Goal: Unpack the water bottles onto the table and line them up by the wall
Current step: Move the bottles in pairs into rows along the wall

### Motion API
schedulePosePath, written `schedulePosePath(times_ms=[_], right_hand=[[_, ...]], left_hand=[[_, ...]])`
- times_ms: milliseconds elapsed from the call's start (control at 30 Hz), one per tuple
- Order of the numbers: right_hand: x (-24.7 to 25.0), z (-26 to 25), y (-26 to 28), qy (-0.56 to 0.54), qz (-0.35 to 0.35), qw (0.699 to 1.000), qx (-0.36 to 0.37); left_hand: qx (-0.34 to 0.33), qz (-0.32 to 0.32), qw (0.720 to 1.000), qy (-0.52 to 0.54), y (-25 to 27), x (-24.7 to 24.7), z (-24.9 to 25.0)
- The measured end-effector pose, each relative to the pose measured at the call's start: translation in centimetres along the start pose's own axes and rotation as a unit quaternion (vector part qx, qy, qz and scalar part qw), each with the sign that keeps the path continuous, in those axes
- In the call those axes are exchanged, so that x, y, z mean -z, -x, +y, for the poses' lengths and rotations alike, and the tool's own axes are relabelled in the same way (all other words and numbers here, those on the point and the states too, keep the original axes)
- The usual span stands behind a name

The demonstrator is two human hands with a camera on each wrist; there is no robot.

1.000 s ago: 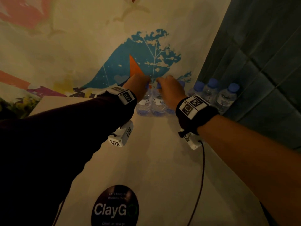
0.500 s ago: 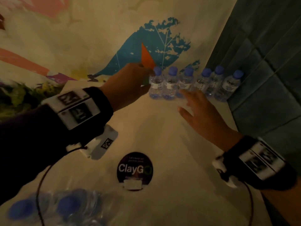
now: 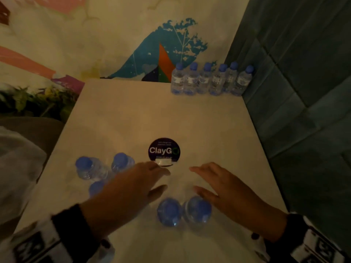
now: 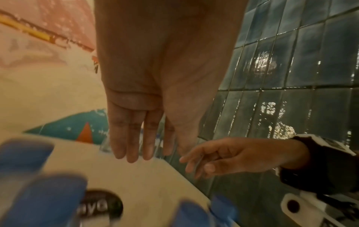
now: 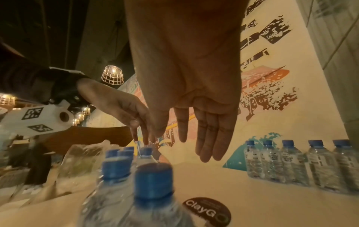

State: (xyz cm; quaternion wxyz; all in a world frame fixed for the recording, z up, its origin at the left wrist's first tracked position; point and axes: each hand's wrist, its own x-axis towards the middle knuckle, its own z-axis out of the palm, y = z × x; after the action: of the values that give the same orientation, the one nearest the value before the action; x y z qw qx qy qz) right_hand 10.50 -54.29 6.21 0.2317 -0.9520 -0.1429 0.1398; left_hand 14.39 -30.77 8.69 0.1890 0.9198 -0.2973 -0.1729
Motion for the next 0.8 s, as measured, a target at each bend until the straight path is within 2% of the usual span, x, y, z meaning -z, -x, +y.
schedulePosePath(times_ms=[133, 300, 400, 600, 700, 800], right_hand=[[-3.4, -0.7, 2.6, 0.014, -0.057, 0.998, -0.022], [-5.2, -1.2, 4.3, 0.054, -0.012, 0.998, -0.038], [-5.1, -1.0, 4.4, 0.063, 0.026, 0.997, -0.035], [-4.5, -0.8, 3.6, 0.051, 0.018, 0.998, -0.036], [-3.3, 0.1, 2.8, 0.016, 0.001, 0.999, -0.046], [-1.5, 2.4, 1.5, -0.014, 0.021, 0.998, -0.061]], left_hand=[[-0.031, -0.036, 0.998, 0.035, 1.7, -4.3, 1.2], [-0.055, -0.055, 0.997, -0.004, 1.9, -7.1, 1.8], [-0.061, -0.044, 0.997, -0.008, 1.7, -7.4, 1.5], [-0.049, -0.064, 0.997, -0.004, 0.3, -7.2, 1.8], [-0.030, -0.086, 0.995, -0.025, -1.9, -6.9, 2.3], [-0.022, -0.112, 0.993, -0.043, -5.2, -6.1, 3.0]])
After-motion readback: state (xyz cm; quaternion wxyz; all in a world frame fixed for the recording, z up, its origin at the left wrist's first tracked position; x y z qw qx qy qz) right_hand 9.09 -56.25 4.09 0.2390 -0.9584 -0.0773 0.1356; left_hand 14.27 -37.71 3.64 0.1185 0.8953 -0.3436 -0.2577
